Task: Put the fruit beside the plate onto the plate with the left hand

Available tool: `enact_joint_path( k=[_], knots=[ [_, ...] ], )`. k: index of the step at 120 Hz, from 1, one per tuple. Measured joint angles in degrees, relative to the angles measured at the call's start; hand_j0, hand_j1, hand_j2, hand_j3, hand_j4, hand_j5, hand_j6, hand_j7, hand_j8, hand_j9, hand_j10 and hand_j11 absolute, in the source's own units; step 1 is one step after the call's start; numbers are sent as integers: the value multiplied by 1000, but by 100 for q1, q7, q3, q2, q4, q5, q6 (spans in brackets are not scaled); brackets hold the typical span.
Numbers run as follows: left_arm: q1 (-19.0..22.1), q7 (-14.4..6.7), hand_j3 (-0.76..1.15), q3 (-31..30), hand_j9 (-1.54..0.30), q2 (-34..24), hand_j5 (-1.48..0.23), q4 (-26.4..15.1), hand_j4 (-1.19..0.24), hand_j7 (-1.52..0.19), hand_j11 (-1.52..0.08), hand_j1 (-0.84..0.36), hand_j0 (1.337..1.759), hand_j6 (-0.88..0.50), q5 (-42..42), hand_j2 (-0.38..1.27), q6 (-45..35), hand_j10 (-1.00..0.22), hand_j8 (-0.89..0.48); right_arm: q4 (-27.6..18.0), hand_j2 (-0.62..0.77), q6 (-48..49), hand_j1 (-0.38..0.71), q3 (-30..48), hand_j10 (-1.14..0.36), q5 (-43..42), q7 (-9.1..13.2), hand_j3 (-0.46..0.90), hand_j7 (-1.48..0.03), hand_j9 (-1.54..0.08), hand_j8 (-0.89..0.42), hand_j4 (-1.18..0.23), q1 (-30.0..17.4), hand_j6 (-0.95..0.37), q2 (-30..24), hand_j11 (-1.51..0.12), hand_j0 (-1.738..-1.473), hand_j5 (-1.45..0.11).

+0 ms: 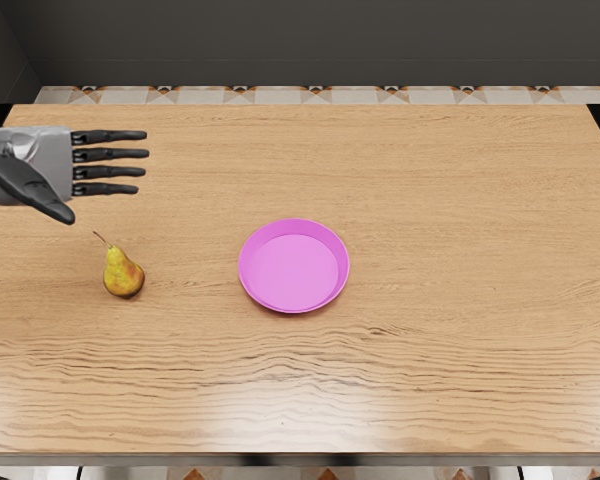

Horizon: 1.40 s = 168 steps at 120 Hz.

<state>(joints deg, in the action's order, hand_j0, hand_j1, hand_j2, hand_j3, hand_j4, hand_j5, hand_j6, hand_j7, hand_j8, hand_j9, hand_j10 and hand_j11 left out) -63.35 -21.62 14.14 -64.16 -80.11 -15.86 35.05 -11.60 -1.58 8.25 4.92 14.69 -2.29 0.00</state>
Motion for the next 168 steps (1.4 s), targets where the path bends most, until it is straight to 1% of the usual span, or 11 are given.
enact_joint_path(
  k=[25,53,63,68,80,88,109,122,130,148,168],
  knots=[
    [-81,0,0,-25,0,15,0,-118,2,0,0,349,1658,3,45,-1,0,2,2,-1,-7,0,-310,-15,-33,-15,2,0,-43,-43,-33,-33,7,-33,0,-43,-1658,-43],
    [-211,27,0,97,0,237,0,-6,1,0,0,349,1658,2,1087,0,0,1,1,0,-7,0,-310,-15,-33,-18,7,0,-43,-43,-33,-33,9,-33,0,-43,-1658,-43],
    [-195,108,0,292,0,411,0,78,1,0,0,349,1658,1,1806,0,-1,0,1,0,-7,0,-310,-13,-33,-18,8,0,-43,-43,-33,-33,9,-33,0,-43,-1658,-43],
    [-180,282,0,357,0,455,0,131,0,0,0,349,1658,0,2267,0,-1,0,0,0,-7,0,-310,-12,-33,-17,8,0,-43,-43,-33,-33,9,-33,0,-43,-1658,-43],
    [-124,851,0,436,0,457,0,222,-1,0,0,349,1658,-1,3287,0,-1,-1,-1,0,-7,0,-310,-9,-33,-14,6,0,-43,-43,-33,-33,9,-33,0,-43,-1658,-43],
    [-44,1115,0,454,0,457,0,257,-1,0,0,349,1658,-2,3772,0,-2,-1,-2,0,-7,0,-310,-9,-33,-14,7,0,-43,-43,-33,-33,9,-33,0,-43,-1658,-43],
    [599,1965,0,458,0,457,0,339,-3,0,0,349,1658,-4,4996,1,-11,-3,-4,0,-7,0,-310,-8,-33,-10,3,0,-43,-43,-33,-33,2,-33,0,-43,-1658,-43],
    [711,2544,0,441,0,486,-1,655,-4,0,0,349,1658,-5,5437,1,-90,-4,-5,0,-7,0,-310,-8,-33,-9,4,0,-43,-43,-33,-33,1,-33,0,-43,-1658,-43],
    [754,2850,0,427,0,745,-1,910,-4,0,0,349,1658,-5,5574,2,-175,-4,-5,0,-7,0,-310,-8,-33,-9,6,0,-43,-43,-33,-33,0,-33,0,-43,-1658,-43],
    [950,3281,0,415,0,1082,-1,1313,-5,0,0,349,1658,-6,5868,2,-253,-4,-5,0,-7,0,-310,-8,-33,-9,13,0,-43,-43,-33,-33,0,-33,0,-43,-1658,-43],
    [1080,3522,0,409,0,1412,-1,1643,-5,0,0,349,1658,-6,6135,3,-267,-4,-5,0,-7,0,-310,-8,-33,-9,11,0,-43,-43,-33,-33,0,-33,0,-43,-1658,-43]
  ],
)
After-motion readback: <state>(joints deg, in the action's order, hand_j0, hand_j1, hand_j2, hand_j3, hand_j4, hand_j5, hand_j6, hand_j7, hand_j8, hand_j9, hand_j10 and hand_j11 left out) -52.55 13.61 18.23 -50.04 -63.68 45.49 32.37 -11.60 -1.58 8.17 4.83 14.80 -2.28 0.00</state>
